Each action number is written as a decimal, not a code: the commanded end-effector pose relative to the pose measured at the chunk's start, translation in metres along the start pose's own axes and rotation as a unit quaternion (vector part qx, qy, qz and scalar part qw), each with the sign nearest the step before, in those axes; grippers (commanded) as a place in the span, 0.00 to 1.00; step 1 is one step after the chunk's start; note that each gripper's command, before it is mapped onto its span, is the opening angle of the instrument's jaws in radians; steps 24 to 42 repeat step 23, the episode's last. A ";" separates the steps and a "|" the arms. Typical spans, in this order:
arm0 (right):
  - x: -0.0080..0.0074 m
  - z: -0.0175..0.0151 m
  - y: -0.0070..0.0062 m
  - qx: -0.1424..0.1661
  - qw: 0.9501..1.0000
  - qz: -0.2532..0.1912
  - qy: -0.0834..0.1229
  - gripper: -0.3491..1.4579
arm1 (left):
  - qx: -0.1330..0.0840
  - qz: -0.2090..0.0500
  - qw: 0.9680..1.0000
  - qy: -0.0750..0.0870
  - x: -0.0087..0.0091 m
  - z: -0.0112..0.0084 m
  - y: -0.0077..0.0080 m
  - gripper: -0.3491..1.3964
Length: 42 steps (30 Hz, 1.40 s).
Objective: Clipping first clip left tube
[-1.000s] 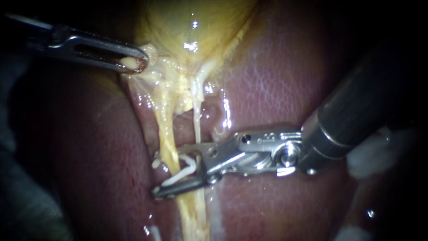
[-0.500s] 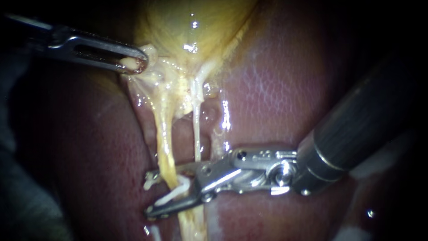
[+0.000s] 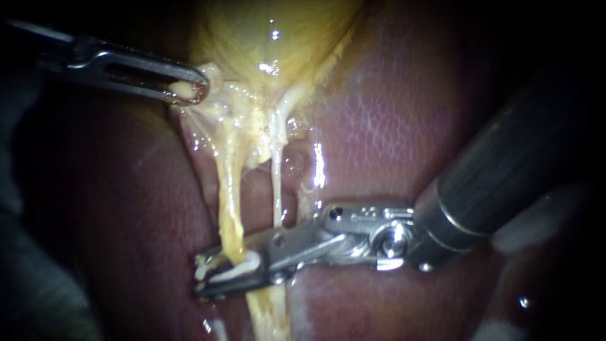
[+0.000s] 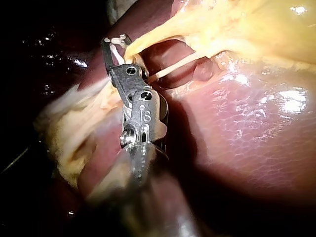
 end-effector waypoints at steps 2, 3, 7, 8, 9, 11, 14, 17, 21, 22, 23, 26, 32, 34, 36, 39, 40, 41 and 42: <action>-0.0001 0.0000 -0.0001 0.002 1.000 0.001 -0.001 0.08 | 0.000 0.000 1.000 0.000 0.0000 0.0000 0.0000 0.00; -0.0001 -0.0001 -0.0001 0.003 1.000 0.001 -0.002 0.06 | 0.000 0.000 1.000 0.000 0.0000 0.0000 0.0000 0.00; -0.0001 -0.0002 -0.0001 0.011 1.000 0.019 -0.003 0.00 | 0.000 0.000 1.000 0.000 0.0000 0.0000 0.0000 0.00; -0.0002 -0.0002 -0.0001 0.011 1.000 0.022 -0.003 0.00 | 0.000 0.000 1.000 0.000 0.0000 0.0000 0.0000 0.00; -0.0002 -0.0003 -0.0001 0.010 1.000 0.025 -0.006 0.00 | 0.000 0.000 1.000 0.000 0.0000 0.0000 0.0000 0.00; -0.0003 -0.0004 -0.0002 0.008 1.000 0.025 -0.012 0.00 | 0.000 0.000 1.000 0.000 0.0000 0.0000 0.0000 0.00; -0.0004 -0.0005 -0.0001 0.008 1.000 0.024 -0.013 0.00 | 0.000 0.000 1.000 0.000 0.0000 0.0000 0.0000 0.00; -0.0004 -0.0005 -0.0001 0.008 1.000 0.024 -0.013 0.00 | 0.000 0.000 1.000 0.000 0.0000 0.0000 0.0000 0.00; -0.0005 -0.0006 0.0000 0.007 1.000 0.024 -0.015 0.00 | 0.000 0.000 1.000 0.000 0.0000 0.0000 -0.0001 0.00; -0.0005 -0.0006 0.0000 0.007 1.000 0.024 -0.015 0.00 | 0.000 0.000 1.000 0.000 0.0000 0.0000 -0.0001 0.00; -0.0005 -0.0006 0.0001 0.011 1.000 0.024 -0.015 0.00 | 0.000 0.000 1.000 0.000 0.0000 0.0000 -0.0001 0.00; -0.0005 -0.0006 0.0001 0.011 1.000 0.024 -0.015 0.00 | 0.000 0.000 1.000 0.000 0.0000 0.0000 -0.0001 0.00; -0.0005 -0.0006 0.0001 0.011 1.000 0.024 -0.015 0.00 | 0.000 0.000 1.000 0.000 0.0000 0.0000 -0.0001 0.00; -0.0005 -0.0006 0.0001 0.011 1.000 0.024 -0.015 0.00 | 0.000 0.000 1.000 0.000 0.0000 0.0000 -0.0001 0.00; -0.0005 -0.0006 0.0001 0.011 1.000 0.024 -0.015 0.00 | 0.000 0.000 1.000 0.000 0.0000 0.0000 -0.0001 0.00; -0.0005 -0.0006 0.0001 0.011 1.000 0.024 -0.015 0.00 | 0.000 0.000 1.000 0.000 0.0000 0.0000 -0.0001 0.00; -0.0005 -0.0006 0.0001 0.011 1.000 0.024 -0.015 0.00 | 0.000 0.000 1.000 0.000 0.0000 0.0000 -0.0001 0.00; -0.0005 -0.0006 0.0001 0.011 1.000 0.024 -0.015 0.00 | 0.000 0.000 1.000 0.000 0.0000 0.0000 -0.0001 0.00; -0.0005 -0.0006 0.0001 0.011 1.000 0.024 -0.015 0.00 | 0.000 0.000 1.000 0.000 0.0000 0.0000 -0.0001 0.00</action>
